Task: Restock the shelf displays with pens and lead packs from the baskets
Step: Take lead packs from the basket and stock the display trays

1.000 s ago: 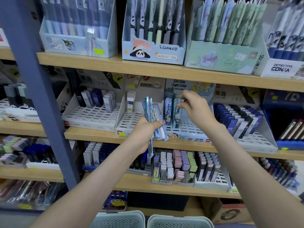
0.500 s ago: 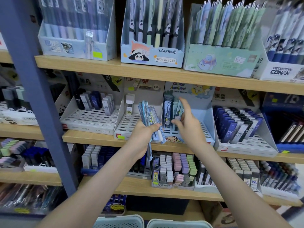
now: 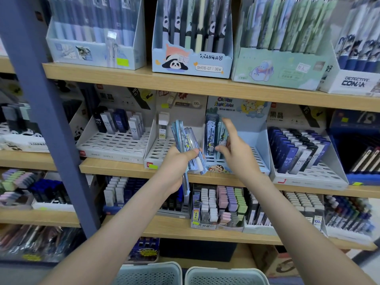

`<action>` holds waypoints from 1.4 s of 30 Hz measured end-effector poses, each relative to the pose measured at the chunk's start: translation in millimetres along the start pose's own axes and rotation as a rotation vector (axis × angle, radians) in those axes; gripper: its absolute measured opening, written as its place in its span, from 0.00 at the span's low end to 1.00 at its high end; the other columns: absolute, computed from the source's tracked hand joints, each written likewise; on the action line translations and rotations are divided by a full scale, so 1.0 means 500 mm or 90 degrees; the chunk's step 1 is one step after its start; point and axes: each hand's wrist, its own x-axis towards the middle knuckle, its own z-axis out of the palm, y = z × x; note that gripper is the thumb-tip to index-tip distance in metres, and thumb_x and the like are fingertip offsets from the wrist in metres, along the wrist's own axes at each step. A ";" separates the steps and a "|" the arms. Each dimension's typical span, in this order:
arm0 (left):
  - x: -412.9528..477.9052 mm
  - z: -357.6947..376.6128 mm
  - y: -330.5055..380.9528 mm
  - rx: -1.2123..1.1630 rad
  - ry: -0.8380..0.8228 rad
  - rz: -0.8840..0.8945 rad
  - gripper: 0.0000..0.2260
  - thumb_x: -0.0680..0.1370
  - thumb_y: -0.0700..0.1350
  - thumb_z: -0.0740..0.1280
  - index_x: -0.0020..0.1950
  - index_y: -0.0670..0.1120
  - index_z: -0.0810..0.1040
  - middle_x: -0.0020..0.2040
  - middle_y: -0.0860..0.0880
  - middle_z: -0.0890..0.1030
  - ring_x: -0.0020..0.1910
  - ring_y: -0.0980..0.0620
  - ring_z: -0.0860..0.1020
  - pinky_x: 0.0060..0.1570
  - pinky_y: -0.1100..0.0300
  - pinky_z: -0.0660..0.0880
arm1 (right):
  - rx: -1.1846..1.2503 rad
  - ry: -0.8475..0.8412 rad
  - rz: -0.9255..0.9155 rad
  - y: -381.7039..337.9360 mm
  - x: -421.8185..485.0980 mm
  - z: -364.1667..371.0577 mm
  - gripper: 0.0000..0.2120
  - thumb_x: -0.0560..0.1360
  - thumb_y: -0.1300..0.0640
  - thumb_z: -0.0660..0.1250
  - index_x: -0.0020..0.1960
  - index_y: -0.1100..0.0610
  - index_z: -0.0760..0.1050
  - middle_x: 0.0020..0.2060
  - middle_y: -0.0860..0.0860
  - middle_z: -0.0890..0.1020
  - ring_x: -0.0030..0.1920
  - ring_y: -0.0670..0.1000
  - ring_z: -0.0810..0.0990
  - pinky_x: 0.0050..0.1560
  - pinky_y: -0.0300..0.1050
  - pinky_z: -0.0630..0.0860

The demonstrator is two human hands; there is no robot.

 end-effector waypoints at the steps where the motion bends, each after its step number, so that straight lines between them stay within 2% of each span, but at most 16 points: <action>1: 0.000 0.000 0.000 -0.004 -0.001 0.002 0.10 0.78 0.37 0.68 0.58 0.44 0.73 0.56 0.44 0.82 0.58 0.47 0.78 0.65 0.49 0.69 | -0.012 -0.013 -0.010 -0.002 0.000 0.002 0.34 0.78 0.60 0.64 0.76 0.44 0.51 0.36 0.46 0.73 0.36 0.43 0.73 0.39 0.41 0.68; 3: 0.000 0.000 0.000 -0.010 -0.004 0.003 0.11 0.78 0.37 0.68 0.59 0.44 0.73 0.57 0.44 0.82 0.57 0.47 0.78 0.63 0.49 0.70 | -0.017 -0.018 -0.011 -0.004 0.002 0.001 0.34 0.78 0.61 0.64 0.76 0.45 0.51 0.36 0.46 0.74 0.37 0.44 0.73 0.40 0.41 0.68; 7: 0.001 0.002 -0.002 -0.013 -0.006 0.000 0.09 0.78 0.37 0.67 0.58 0.44 0.74 0.55 0.45 0.82 0.49 0.54 0.78 0.47 0.58 0.69 | 0.088 0.056 0.061 0.004 0.004 -0.006 0.34 0.77 0.61 0.66 0.76 0.49 0.53 0.32 0.45 0.71 0.32 0.44 0.72 0.35 0.39 0.69; 9: 0.004 0.004 -0.004 -0.011 -0.006 0.000 0.12 0.78 0.37 0.67 0.61 0.41 0.74 0.52 0.47 0.82 0.46 0.56 0.77 0.43 0.61 0.69 | 0.125 0.085 0.096 0.010 0.002 -0.005 0.35 0.76 0.61 0.68 0.76 0.48 0.52 0.31 0.47 0.71 0.31 0.45 0.73 0.35 0.39 0.71; 13: 0.011 0.008 -0.013 -0.006 0.000 -0.002 0.14 0.78 0.38 0.68 0.63 0.40 0.74 0.53 0.47 0.82 0.48 0.53 0.78 0.52 0.56 0.70 | 0.099 0.072 0.088 0.012 -0.001 -0.002 0.36 0.77 0.59 0.67 0.76 0.48 0.50 0.29 0.49 0.71 0.30 0.48 0.73 0.36 0.45 0.73; 16: 0.012 0.009 -0.016 -0.015 0.003 -0.003 0.14 0.78 0.37 0.67 0.63 0.40 0.74 0.55 0.44 0.82 0.53 0.48 0.80 0.60 0.51 0.72 | 0.006 0.018 0.026 0.007 0.003 -0.001 0.34 0.78 0.58 0.66 0.76 0.47 0.50 0.31 0.48 0.71 0.31 0.46 0.73 0.31 0.41 0.68; 19: 0.012 0.007 -0.017 -0.017 -0.007 0.000 0.14 0.78 0.37 0.67 0.63 0.39 0.74 0.55 0.44 0.82 0.51 0.49 0.80 0.54 0.55 0.75 | -0.033 -0.016 -0.006 0.003 0.004 -0.001 0.34 0.78 0.58 0.65 0.76 0.44 0.49 0.33 0.44 0.69 0.32 0.42 0.71 0.31 0.37 0.64; 23: 0.009 0.005 -0.016 -0.022 -0.011 0.002 0.14 0.78 0.36 0.67 0.64 0.41 0.74 0.56 0.44 0.82 0.48 0.51 0.79 0.47 0.60 0.73 | -0.035 -0.024 -0.012 0.004 0.003 -0.005 0.34 0.78 0.58 0.65 0.76 0.45 0.49 0.32 0.45 0.68 0.31 0.42 0.70 0.30 0.36 0.64; 27: 0.006 0.001 -0.015 -0.019 -0.007 0.001 0.14 0.78 0.37 0.67 0.64 0.41 0.74 0.56 0.45 0.82 0.50 0.53 0.78 0.48 0.59 0.71 | -0.050 -0.048 0.021 0.014 -0.004 0.004 0.35 0.78 0.58 0.65 0.76 0.43 0.49 0.33 0.46 0.73 0.34 0.46 0.75 0.36 0.43 0.70; 30: 0.008 -0.005 -0.013 -0.020 0.001 0.000 0.13 0.78 0.37 0.67 0.63 0.41 0.74 0.56 0.45 0.82 0.51 0.52 0.78 0.45 0.60 0.71 | -0.040 -0.031 0.021 0.024 -0.013 0.013 0.31 0.80 0.58 0.61 0.76 0.42 0.50 0.32 0.48 0.72 0.33 0.48 0.73 0.37 0.47 0.69; 32: 0.008 -0.011 -0.013 -0.022 0.011 -0.006 0.13 0.78 0.38 0.67 0.62 0.41 0.74 0.55 0.45 0.82 0.51 0.50 0.79 0.46 0.59 0.71 | -0.047 -0.024 0.005 0.024 -0.017 0.011 0.29 0.81 0.57 0.58 0.76 0.42 0.50 0.35 0.51 0.73 0.35 0.51 0.73 0.38 0.50 0.70; 34: 0.008 -0.013 -0.014 -0.029 0.011 -0.010 0.12 0.78 0.37 0.67 0.61 0.42 0.74 0.53 0.46 0.82 0.51 0.50 0.79 0.47 0.58 0.72 | -0.088 -0.021 -0.002 0.022 -0.017 0.007 0.29 0.81 0.58 0.57 0.77 0.44 0.49 0.42 0.54 0.75 0.42 0.54 0.73 0.43 0.52 0.71; 37: -0.001 -0.010 -0.013 -0.054 -0.010 -0.016 0.10 0.78 0.36 0.67 0.59 0.41 0.75 0.50 0.47 0.83 0.51 0.48 0.80 0.52 0.55 0.75 | -0.255 0.057 -0.059 0.010 -0.019 -0.001 0.29 0.81 0.56 0.59 0.78 0.48 0.50 0.53 0.54 0.74 0.52 0.55 0.68 0.51 0.51 0.68; 39: -0.009 -0.010 -0.012 -0.064 -0.021 -0.025 0.11 0.78 0.36 0.67 0.60 0.40 0.75 0.50 0.46 0.83 0.52 0.46 0.80 0.56 0.52 0.75 | -0.170 0.087 -0.080 -0.024 -0.036 -0.007 0.30 0.79 0.51 0.62 0.77 0.49 0.53 0.53 0.49 0.73 0.54 0.51 0.67 0.53 0.45 0.65; 40: -0.014 -0.011 -0.010 -0.065 -0.026 -0.029 0.12 0.78 0.36 0.67 0.61 0.40 0.76 0.50 0.46 0.83 0.51 0.47 0.80 0.54 0.52 0.76 | -0.064 0.063 -0.071 -0.044 -0.049 -0.007 0.30 0.79 0.49 0.63 0.76 0.48 0.55 0.52 0.46 0.72 0.53 0.49 0.67 0.52 0.41 0.65; 42: -0.022 -0.016 -0.007 -0.077 -0.039 -0.032 0.11 0.78 0.36 0.67 0.60 0.41 0.76 0.49 0.46 0.83 0.47 0.49 0.80 0.46 0.55 0.76 | 0.095 -0.055 -0.023 -0.079 -0.070 -0.004 0.28 0.77 0.49 0.66 0.74 0.48 0.60 0.48 0.44 0.73 0.49 0.47 0.72 0.49 0.36 0.68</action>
